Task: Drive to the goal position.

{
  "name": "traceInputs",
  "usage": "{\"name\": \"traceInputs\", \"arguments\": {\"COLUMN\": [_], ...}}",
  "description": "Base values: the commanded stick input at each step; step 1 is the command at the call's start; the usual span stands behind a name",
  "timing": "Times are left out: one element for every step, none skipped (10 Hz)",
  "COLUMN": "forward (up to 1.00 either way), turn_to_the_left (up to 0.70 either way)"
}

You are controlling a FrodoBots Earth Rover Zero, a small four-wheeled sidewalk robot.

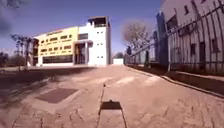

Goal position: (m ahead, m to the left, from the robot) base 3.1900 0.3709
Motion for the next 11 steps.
{"name": "traceInputs", "arguments": {"forward": [1.0, 1.0, 1.0, 1.0, 1.0, 1.0, 1.0, 1.0, 1.0, 1.0, 1.0], "turn_to_the_left": [0.0, 0.0, 0.0, 0.0, 0.0, 0.0, 0.0, 0.0, 0.0, 0.0, 0.0]}}
